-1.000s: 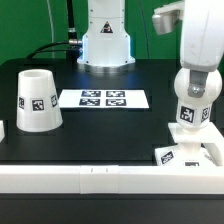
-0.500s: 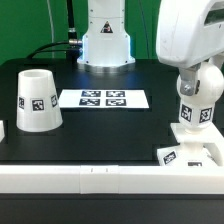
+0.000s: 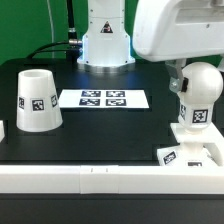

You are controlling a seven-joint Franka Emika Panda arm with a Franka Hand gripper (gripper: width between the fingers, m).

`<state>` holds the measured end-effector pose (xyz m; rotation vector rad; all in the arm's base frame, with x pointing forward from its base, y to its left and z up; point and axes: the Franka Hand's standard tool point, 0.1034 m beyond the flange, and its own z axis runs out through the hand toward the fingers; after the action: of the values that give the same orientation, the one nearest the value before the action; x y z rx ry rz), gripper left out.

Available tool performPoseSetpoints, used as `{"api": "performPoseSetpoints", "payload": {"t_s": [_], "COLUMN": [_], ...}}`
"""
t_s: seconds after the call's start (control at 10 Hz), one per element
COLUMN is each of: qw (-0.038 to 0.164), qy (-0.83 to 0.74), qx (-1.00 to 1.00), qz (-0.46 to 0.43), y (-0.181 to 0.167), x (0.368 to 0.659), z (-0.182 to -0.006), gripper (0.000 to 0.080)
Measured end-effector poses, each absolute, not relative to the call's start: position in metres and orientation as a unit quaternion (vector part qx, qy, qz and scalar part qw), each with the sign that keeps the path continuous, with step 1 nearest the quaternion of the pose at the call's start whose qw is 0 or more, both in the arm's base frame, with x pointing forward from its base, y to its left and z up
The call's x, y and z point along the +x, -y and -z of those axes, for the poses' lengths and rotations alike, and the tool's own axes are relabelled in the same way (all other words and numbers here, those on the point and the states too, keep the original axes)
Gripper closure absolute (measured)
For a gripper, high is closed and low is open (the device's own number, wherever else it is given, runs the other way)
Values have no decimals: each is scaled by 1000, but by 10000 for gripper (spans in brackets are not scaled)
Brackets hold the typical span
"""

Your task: Assemble lamp

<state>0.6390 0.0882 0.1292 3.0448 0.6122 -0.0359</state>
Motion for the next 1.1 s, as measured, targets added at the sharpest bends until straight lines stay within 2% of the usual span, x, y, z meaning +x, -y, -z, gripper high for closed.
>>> {"api": "performPoseSetpoints", "payload": {"t_s": [0.3, 0.8, 1.1], "qw": [11, 16, 4], "qy": [-36, 166, 313], "qx": [999, 986, 950], "qz": [10, 12, 20], "y": [-86, -85, -82], "x": [639, 637, 635], "z": [-129, -128, -128], "gripper": [223, 223, 223]}}
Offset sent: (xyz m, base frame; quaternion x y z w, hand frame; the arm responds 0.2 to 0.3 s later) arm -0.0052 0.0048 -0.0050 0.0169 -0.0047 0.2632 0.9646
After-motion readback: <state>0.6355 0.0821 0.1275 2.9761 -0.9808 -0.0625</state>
